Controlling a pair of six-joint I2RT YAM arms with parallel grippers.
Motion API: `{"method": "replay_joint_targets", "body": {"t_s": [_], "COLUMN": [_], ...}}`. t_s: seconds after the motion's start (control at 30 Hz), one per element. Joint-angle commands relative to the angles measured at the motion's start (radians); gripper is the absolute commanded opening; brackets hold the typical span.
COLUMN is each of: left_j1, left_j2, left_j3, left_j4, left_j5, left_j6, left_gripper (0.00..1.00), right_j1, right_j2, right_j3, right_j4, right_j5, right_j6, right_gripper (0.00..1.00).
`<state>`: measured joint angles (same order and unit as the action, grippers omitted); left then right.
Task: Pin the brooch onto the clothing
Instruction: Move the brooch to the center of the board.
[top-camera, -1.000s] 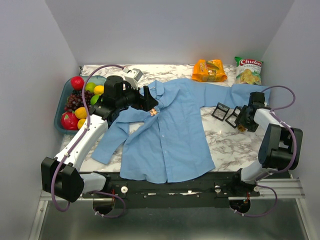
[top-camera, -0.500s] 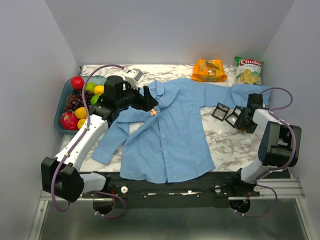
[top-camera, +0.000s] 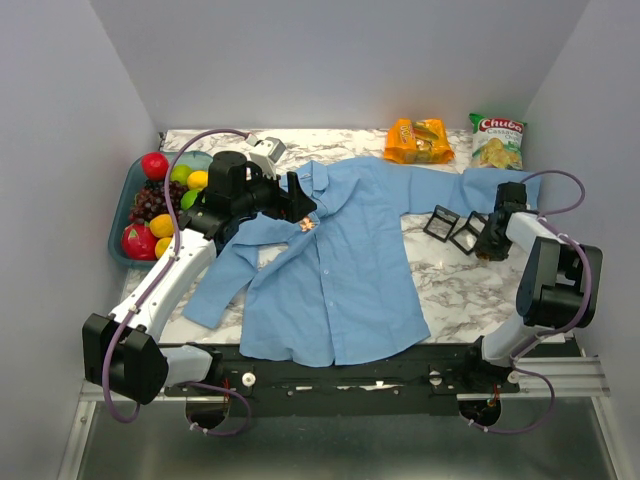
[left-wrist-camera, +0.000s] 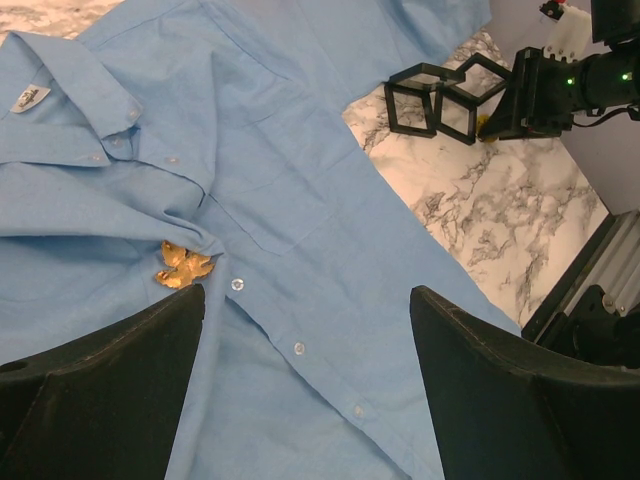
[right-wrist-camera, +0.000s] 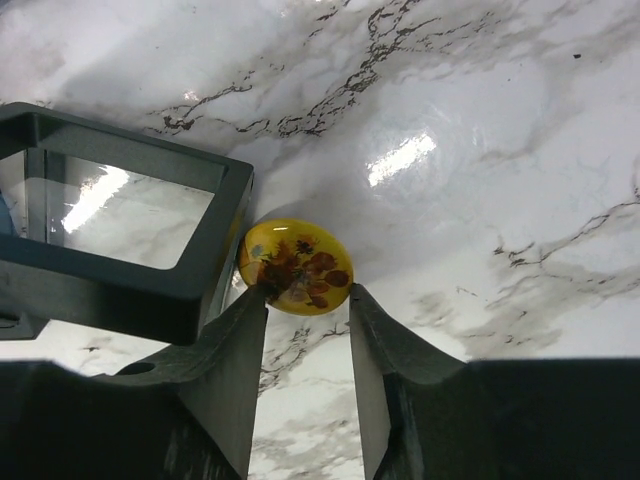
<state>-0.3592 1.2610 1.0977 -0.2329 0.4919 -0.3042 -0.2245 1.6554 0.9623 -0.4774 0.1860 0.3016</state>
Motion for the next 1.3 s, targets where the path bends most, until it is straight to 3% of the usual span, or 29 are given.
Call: {"method": "replay_joint_targets", "body": {"t_s": [0.0, 0.47, 0.77, 0.9, 1.0, 1.07, 1.13, 1.27], "left_j1": [0.006, 0.006, 0.006, 0.006, 0.006, 0.006, 0.006, 0.006], "left_j2": [-0.002, -0.002, -0.002, 0.001, 0.006, 0.005, 0.0, -0.003], "left_j3": [-0.006, -0.013, -0.015, -0.015, -0.012, -0.012, -0.013, -0.012], "left_j4": [0.012, 0.032, 0.033, 0.033, 0.029, 0.027, 0.029, 0.026], "left_j5": [0.027, 0.053, 0.051, 0.05, 0.047, 0.047, 0.043, 0.037], "left_j6": [-0.003, -0.023, -0.024, -0.023, -0.019, -0.019, -0.018, -0.016], "left_gripper": [0.92, 0.91, 0.91, 0.91, 0.91, 0.91, 0.91, 0.92], "right_j1": [-0.003, 0.054, 0.266, 0.379, 0.389, 0.389, 0.39, 0.39], "right_j2": [0.006, -0.112, -0.164, -0.201, -0.253, -0.276, -0.273, -0.201], "right_j3": [-0.023, -0.12, -0.183, -0.179, -0.127, -0.093, -0.032, 0.022], "right_j4": [-0.027, -0.043, -0.053, -0.056, -0.105, -0.133, -0.181, -0.214], "right_j5": [-0.042, -0.214, -0.301, -0.344, -0.294, -0.238, -0.137, -0.102], "right_j6": [-0.013, 0.007, 0.114, 0.163, 0.153, 0.11, 0.081, -0.002], "right_gripper": [0.39, 0.39, 0.41, 0.47, 0.62, 0.67, 0.69, 0.69]}}
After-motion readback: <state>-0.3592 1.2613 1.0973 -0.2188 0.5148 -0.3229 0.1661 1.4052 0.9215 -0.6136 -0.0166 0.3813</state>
